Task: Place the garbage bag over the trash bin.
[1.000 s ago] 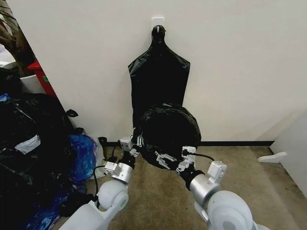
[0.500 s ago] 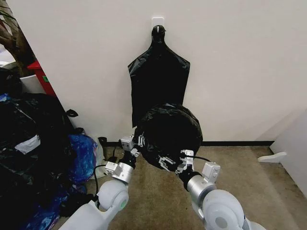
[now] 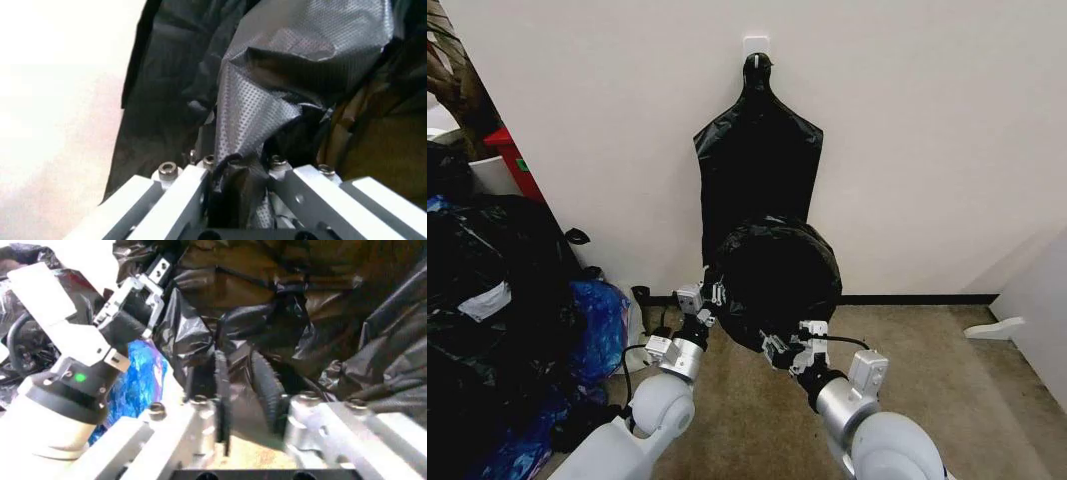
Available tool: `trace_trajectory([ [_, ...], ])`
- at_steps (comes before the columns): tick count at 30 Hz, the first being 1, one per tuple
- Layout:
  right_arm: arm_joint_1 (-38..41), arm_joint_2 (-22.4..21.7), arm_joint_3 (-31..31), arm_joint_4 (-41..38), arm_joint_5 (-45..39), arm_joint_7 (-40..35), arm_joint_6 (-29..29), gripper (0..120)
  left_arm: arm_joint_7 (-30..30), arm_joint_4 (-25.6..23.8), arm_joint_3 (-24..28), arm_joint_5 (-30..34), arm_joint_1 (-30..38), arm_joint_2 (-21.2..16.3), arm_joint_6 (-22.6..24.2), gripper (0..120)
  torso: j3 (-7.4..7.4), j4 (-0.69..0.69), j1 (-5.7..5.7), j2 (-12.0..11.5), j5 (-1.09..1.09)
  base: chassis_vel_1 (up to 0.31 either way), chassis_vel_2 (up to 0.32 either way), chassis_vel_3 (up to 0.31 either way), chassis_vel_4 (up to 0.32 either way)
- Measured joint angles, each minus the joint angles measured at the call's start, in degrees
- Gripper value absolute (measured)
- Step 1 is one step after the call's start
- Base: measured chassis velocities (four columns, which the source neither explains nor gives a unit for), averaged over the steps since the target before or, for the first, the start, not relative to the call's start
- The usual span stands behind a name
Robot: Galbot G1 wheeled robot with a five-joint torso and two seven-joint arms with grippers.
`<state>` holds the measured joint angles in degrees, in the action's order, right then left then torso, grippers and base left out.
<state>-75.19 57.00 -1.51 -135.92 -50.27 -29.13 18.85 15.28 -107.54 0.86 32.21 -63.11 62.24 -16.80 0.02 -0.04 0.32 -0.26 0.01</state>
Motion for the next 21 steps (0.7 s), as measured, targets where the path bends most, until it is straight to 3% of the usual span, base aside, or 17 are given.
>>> trace_trajectory([
  [3,-0.4,-0.2,-0.4,-0.6,0.2,0.5,0.0,0,1.0,0.0,-0.2,0.9,0.2,0.2,0.4,2,0.00,0.00,0.00,0.0,0.00,0.000,0.000,0.000,0.000],
  [11,-1.2,-0.5,-2.6,-2.1,4.4,2.8,-1.2,0,1.8,1.3,-0.4,1.6,0.6,0.8,0.6,2,0.00,0.00,0.00,0.0,0.00,0.000,0.000,0.000,0.000],
  [17,-2.5,-1.0,-1.3,-2.4,7.1,3.2,-2.1,0,5.6,0.9,-1.0,8.7,0.9,1.6,3.0,2,0.00,-0.01,0.00,0.0,0.00,0.000,0.000,0.000,0.000],
  [21,-5.1,1.2,0.8,-3.6,7.2,1.0,-3.7,16,9.9,-0.6,-2.4,17.0,1.3,2.1,5.3,2,0.00,0.00,0.00,0.0,0.00,0.000,0.000,0.000,0.000],
])
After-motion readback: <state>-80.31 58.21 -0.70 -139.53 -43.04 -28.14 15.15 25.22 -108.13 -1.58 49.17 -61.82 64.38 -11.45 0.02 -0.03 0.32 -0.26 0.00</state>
